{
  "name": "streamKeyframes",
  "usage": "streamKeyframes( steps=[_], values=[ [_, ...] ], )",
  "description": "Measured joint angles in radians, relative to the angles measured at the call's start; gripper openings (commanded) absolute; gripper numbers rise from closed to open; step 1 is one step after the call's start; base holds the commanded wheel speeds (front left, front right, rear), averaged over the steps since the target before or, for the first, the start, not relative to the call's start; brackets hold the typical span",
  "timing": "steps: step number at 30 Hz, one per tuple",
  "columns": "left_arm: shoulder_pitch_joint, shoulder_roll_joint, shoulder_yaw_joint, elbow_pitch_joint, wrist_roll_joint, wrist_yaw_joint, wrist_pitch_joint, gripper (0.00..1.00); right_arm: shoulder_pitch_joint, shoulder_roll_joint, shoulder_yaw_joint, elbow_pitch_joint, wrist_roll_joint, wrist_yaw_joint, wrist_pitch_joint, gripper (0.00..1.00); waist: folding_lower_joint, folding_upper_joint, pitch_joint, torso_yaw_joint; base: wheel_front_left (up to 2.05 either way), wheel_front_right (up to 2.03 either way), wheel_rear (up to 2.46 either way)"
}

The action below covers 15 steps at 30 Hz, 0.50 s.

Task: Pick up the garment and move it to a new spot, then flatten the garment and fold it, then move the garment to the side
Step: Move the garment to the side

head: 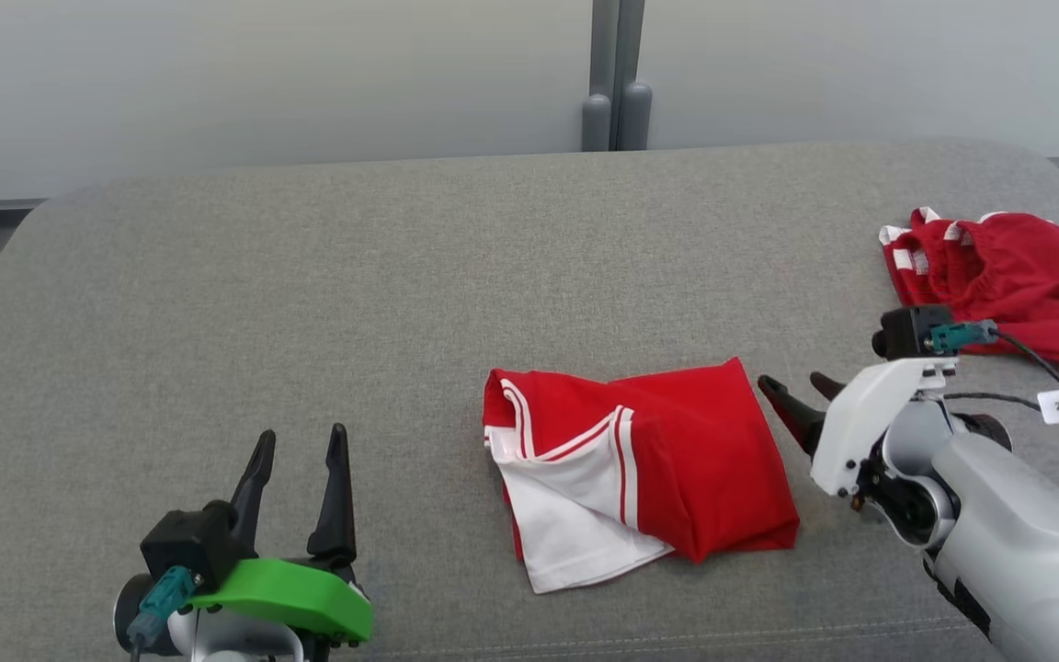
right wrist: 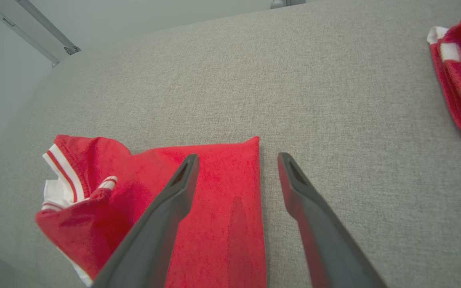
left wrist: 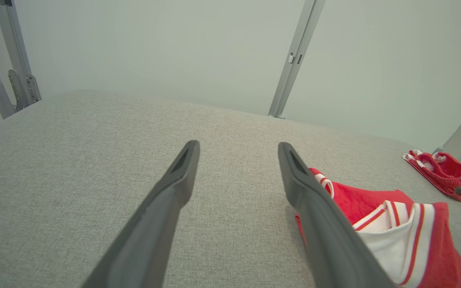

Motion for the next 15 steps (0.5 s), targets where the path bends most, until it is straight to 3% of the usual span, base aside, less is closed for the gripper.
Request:
streamKeyframes(
  steps=[15],
  values=[
    [-0.028, 0.009, -0.005, -0.046, 0.030, 0.000, 0.020, 1.00, 0.039, -0.010, -0.071, 0.040, 0.112, 0.053, -0.026, 1.00, 0.0000, 0.0000, 0.109, 0.029, 0.00, 0.00, 0.00]
  ],
)
